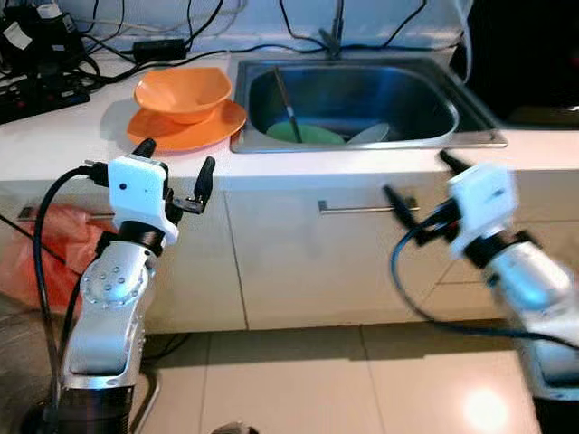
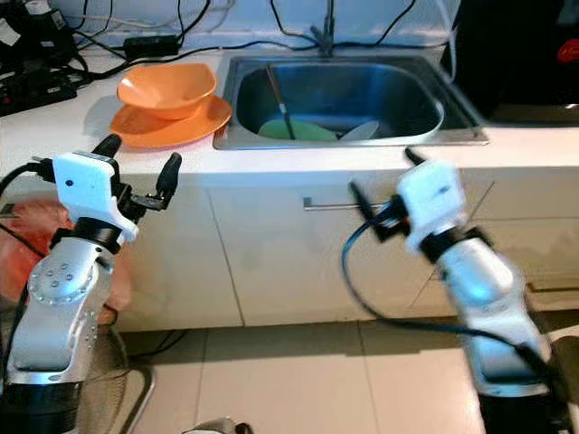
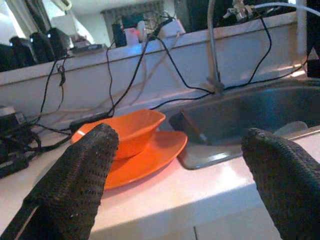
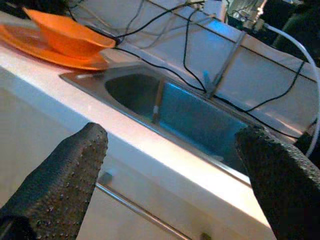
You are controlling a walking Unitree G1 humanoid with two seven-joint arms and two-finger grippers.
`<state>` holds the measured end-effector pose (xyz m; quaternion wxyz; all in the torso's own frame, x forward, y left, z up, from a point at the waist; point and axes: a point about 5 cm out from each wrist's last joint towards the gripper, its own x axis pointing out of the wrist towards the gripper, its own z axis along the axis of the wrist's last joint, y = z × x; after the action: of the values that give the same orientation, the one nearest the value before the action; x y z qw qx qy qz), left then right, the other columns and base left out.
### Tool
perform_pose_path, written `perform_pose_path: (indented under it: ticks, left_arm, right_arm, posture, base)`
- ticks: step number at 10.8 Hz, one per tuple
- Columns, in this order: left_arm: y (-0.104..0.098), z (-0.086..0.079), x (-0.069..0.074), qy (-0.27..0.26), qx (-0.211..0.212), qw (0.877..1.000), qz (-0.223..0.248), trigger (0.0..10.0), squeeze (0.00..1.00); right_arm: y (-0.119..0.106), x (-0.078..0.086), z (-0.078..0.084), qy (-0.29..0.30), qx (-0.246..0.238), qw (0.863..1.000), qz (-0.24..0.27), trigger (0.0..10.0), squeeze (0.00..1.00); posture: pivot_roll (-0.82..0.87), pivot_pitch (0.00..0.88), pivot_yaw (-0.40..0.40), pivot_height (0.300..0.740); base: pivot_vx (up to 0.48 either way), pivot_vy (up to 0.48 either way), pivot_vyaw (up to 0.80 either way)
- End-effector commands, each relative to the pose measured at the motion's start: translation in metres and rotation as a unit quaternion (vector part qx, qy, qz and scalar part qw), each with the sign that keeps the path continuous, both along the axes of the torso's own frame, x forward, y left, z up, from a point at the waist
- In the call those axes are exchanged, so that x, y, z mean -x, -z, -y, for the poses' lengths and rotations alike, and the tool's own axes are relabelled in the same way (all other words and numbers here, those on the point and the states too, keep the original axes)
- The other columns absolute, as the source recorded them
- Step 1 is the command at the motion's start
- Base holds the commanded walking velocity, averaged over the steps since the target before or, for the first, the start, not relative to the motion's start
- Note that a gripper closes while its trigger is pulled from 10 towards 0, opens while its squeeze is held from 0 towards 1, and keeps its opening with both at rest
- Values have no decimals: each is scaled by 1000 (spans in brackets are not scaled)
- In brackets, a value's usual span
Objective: Kitchen organization
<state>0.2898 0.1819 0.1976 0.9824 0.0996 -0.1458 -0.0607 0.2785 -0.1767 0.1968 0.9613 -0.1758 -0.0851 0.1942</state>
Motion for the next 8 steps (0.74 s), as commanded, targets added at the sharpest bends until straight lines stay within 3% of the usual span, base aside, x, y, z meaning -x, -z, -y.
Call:
perform_pose_path:
  ticks: [1,4,8]
  left_arm:
    - [-7,-1,0,-12,-4,1000,17,10000,0]
    - [-3,-6,1,-46,9,999,20,10000,0]
    - [-3,-4,2,-53,6,998,30,10000,0]
  right_arm:
    - [-1,1,-10,-10,0,1000,7,10000,0]
    - [1,-11,-40,-25,-21,999,15,10000,0]
    - [-6,-14,-60,-35,-44,998,27,10000,0]
  posture:
    - [90,0,-21,740]
    - [132,0,-47,740]
    - [154,0,-74,740]
  base:
    - [0,0,0]
    - [0,0,0]
    - [0,0,0]
